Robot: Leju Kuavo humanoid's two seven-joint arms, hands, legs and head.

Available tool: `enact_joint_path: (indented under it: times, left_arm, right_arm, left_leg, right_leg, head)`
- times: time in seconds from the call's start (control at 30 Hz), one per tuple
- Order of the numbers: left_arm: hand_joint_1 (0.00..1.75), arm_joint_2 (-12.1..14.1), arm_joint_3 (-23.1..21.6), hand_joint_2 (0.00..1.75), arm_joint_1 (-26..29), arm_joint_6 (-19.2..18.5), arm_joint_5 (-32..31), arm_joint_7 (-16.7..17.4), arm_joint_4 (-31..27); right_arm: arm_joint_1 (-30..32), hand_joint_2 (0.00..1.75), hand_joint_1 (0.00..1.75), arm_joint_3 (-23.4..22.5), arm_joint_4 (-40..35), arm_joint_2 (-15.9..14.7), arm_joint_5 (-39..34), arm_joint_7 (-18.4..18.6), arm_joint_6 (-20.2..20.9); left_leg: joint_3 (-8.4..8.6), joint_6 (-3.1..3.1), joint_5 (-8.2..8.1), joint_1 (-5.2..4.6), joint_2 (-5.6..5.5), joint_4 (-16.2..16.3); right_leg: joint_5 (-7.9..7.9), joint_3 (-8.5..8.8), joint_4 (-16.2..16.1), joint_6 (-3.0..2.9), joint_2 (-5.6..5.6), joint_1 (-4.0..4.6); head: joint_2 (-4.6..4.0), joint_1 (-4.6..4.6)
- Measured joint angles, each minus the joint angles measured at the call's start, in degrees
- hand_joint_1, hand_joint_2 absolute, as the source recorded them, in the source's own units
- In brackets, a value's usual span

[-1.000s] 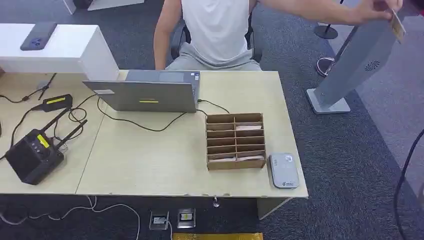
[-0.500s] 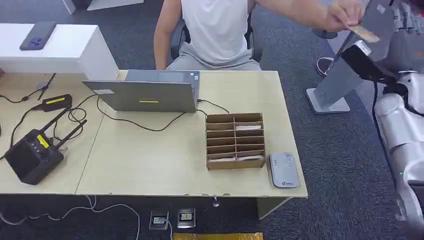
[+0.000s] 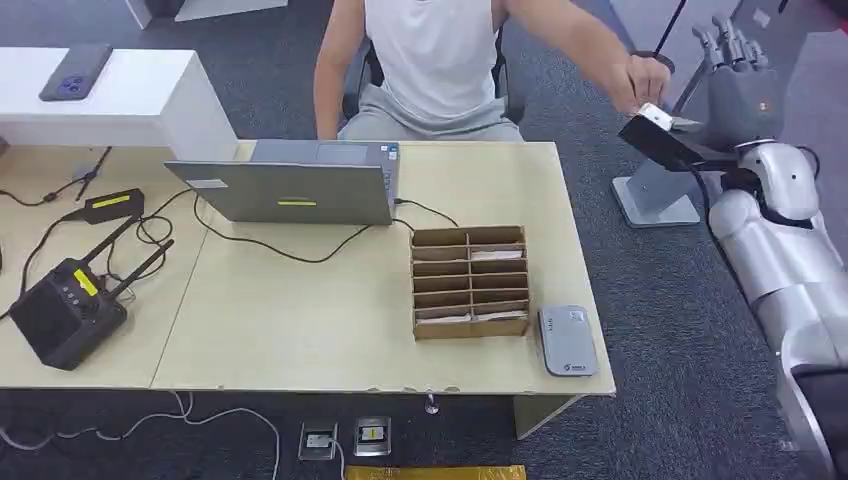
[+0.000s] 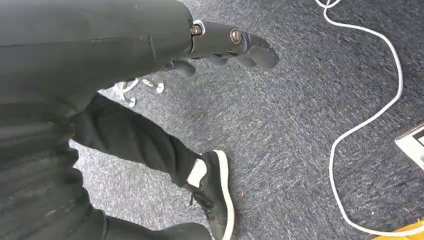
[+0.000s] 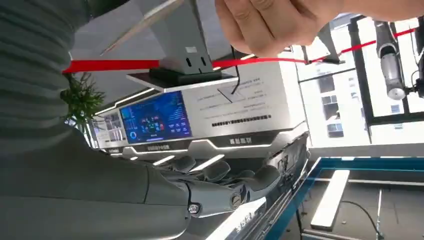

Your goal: Pass the card to the sensor for recognition and then transmit it.

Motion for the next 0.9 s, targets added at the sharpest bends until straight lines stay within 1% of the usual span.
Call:
enact_joint_path:
  times: [0.13,0.17,0.2,0.23,0.5,0.9]
  left_arm:
    - [0.00,0.0,0.0,1.75,0.7,0.0,0.3,0.0,0.0]
    - [0.00,0.0,0.0,1.75,1.0,0.0,0.3,0.0,0.0]
    - [0.00,0.0,0.0,1.75,1.2,0.0,0.3,0.0,0.0]
    - [0.00,0.0,0.0,1.75,1.3,0.0,0.4,0.0,0.0]
    - [0.00,0.3,0.0,1.75,1.6,0.0,0.4,0.0,0.0]
    - [0.00,0.4,0.0,1.75,1.6,0.0,0.3,0.0,0.0]
  right_arm:
    - [0.1,1.75,0.00,0.7,0.1,0.6,0.0,-0.3,0.0]
    - [0.2,1.75,1.40,0.9,0.2,0.7,0.0,-0.5,0.0]
    - [0.2,1.75,1.68,1.1,0.3,0.8,-0.1,-0.7,0.2]
    - [0.2,1.75,1.75,1.2,0.4,1.0,-0.3,-0.8,0.7]
    - [0.2,1.75,1.75,2.0,0.4,1.6,-1.9,-1.4,4.7]
    - [0.4,1.75,1.75,2.1,0.1,1.8,-3.4,-0.9,8.2]
  left_leg:
    - [0.01,0.00,0.00,0.00,0.00,0.0]
    - [0.00,0.00,0.00,0.00,0.01,0.0]
    - [0.00,0.00,0.00,0.00,0.01,0.0]
    - [0.00,0.00,0.00,0.00,0.01,0.0]
    - [0.01,0.00,0.00,0.00,0.01,0.0]
    - [0.01,0.00,0.00,0.00,0.01,0.0]
  right_leg:
    - [0.00,-0.01,0.0,0.00,0.02,0.00]
    - [0.00,-0.01,0.0,0.00,0.02,0.00]
    - [0.00,-0.02,0.0,0.00,0.01,0.00]
    - [0.00,-0.02,0.0,0.00,0.01,0.00]
    - [0.00,-0.02,0.0,0.00,0.01,0.00]
    - [0.00,-0.02,0.0,0.00,0.01,0.00]
  head:
    - [0.00,0.00]
    - [0.00,0.02]
    - [0.00,0.00]
    - [0.00,0.02]
    - [0.00,0.00]
    - [0.00,0.00]
